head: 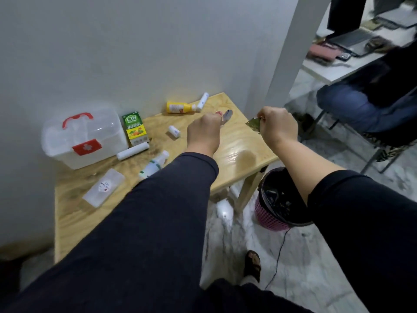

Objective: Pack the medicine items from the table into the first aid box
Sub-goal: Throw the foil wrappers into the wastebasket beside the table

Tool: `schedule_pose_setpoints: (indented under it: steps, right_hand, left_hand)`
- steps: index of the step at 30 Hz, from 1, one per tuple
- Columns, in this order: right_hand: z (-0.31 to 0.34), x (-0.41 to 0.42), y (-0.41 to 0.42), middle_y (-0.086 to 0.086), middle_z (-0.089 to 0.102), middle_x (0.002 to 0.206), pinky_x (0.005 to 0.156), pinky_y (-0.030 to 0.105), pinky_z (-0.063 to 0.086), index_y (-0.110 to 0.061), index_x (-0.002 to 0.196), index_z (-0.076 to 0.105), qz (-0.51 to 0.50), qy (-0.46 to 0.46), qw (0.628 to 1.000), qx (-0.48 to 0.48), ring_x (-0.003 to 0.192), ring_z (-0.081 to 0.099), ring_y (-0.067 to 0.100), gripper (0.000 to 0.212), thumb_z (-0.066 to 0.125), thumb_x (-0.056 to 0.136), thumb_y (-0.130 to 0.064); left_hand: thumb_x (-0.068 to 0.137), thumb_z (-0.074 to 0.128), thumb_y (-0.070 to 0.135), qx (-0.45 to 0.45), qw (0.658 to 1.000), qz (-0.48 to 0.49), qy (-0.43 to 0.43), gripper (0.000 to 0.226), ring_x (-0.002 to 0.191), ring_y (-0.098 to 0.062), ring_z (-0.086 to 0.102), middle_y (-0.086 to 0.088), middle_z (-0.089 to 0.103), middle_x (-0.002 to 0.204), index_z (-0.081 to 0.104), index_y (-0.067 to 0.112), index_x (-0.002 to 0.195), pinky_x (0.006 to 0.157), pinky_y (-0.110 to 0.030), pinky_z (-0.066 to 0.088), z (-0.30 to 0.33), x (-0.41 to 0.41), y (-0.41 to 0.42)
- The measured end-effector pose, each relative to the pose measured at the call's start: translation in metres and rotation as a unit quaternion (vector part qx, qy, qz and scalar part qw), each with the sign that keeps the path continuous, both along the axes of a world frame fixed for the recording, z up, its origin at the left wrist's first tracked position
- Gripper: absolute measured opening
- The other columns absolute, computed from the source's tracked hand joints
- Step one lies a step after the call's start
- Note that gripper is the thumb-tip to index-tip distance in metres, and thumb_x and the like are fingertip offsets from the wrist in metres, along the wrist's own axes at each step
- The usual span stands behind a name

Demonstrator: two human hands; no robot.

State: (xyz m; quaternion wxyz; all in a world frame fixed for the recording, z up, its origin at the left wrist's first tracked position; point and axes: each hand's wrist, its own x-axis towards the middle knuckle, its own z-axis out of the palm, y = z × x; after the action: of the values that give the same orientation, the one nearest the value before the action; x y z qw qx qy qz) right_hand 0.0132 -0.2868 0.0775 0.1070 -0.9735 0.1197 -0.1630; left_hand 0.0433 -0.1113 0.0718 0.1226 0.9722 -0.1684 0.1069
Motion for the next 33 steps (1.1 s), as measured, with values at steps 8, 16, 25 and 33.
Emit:
schedule_pose_setpoints:
  steps: [8,16,25,33]
  right_hand:
    - [-0.02,-0.021,-0.103,0.013,0.069,0.111,0.075,0.035,0.049,-0.018,0.11,0.067,-0.08,0.051,0.995,0.025,0.1,0.062,0.037,0.029,0.053,0.089,-0.006]
    - [-0.09,-0.022,-0.205,0.012,0.071,0.109,0.079,0.036,0.051,-0.019,0.109,0.069,-0.146,0.117,0.976,0.107,0.102,0.063,0.035,0.028,0.052,0.089,-0.008]
    - [-0.144,-0.03,-0.253,0.008,0.072,0.11,0.086,0.038,0.055,-0.019,0.114,0.068,-0.16,0.196,0.956,0.15,0.102,0.066,0.029,0.024,0.06,0.091,-0.018]
    - [-0.124,-0.018,-0.236,0.005,0.068,0.119,0.081,0.035,0.052,-0.019,0.118,0.064,-0.121,0.219,0.96,0.123,0.108,0.063,0.027,0.025,0.054,0.095,-0.02]
  left_hand:
    - [0.085,0.047,-0.009,-0.034,0.993,-0.096,0.068,0.034,0.09,-0.036,0.064,-0.011,0.064,0.102,0.066,0.009,0.107,0.064,-0.036,0.043,-0.036,-0.004,-0.136]
    - [0.087,0.046,-0.006,-0.019,0.977,-0.146,0.155,0.034,0.097,-0.037,0.063,-0.013,0.064,0.108,0.065,0.007,0.112,0.074,-0.042,0.048,-0.102,-0.003,-0.25]
    - [0.087,0.048,-0.004,0.043,0.953,-0.157,0.257,0.03,0.093,-0.034,0.065,-0.011,0.064,0.103,0.065,0.01,0.108,0.064,-0.038,0.043,-0.156,-0.001,-0.299]
    - [0.09,0.051,0.002,0.062,0.964,-0.143,0.216,0.029,0.1,-0.034,0.064,-0.009,0.064,0.112,0.065,0.01,0.114,0.07,-0.04,0.047,-0.14,0.009,-0.281]
